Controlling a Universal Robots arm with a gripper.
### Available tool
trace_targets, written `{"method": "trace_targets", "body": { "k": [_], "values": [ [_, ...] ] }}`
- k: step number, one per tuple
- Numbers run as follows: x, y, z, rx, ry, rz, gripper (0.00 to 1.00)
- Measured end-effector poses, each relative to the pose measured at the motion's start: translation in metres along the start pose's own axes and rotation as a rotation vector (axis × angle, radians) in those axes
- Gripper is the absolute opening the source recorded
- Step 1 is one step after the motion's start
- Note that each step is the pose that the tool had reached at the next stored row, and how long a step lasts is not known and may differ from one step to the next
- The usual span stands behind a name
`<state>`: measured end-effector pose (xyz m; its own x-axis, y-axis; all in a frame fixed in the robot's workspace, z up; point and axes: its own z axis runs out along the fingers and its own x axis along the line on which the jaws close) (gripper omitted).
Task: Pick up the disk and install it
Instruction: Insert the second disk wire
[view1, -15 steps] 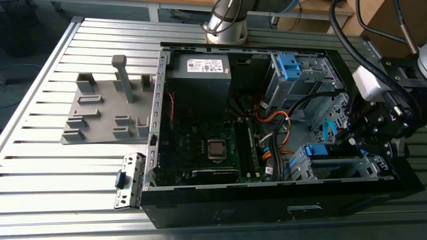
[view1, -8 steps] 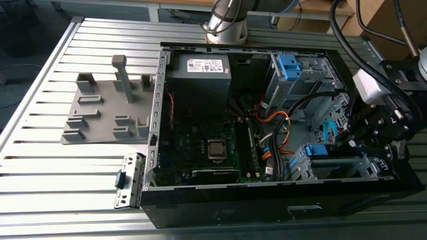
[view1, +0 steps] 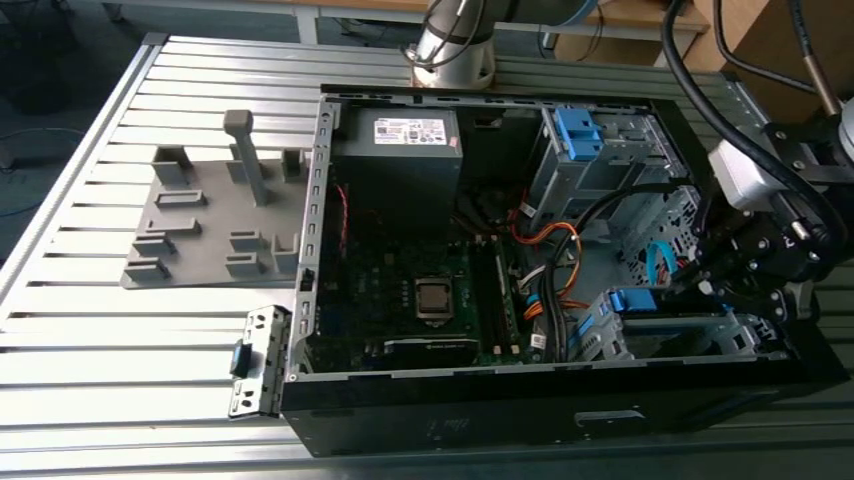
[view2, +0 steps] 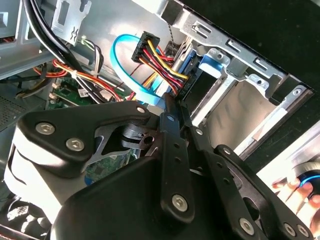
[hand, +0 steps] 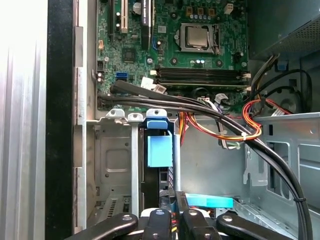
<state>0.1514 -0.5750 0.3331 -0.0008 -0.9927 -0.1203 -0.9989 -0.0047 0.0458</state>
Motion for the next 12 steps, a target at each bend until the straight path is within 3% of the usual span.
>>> {"method": "trace_targets", "body": {
  "k": [5,12],
  "values": [
    [-0.0004,-0.0001,-0.0035,0.0006,-0.0016,0.000,0.16],
    [0.0011,0.0001,-0.0033,0.0004,-0.0029,0.000,0.16]
  ]
}}
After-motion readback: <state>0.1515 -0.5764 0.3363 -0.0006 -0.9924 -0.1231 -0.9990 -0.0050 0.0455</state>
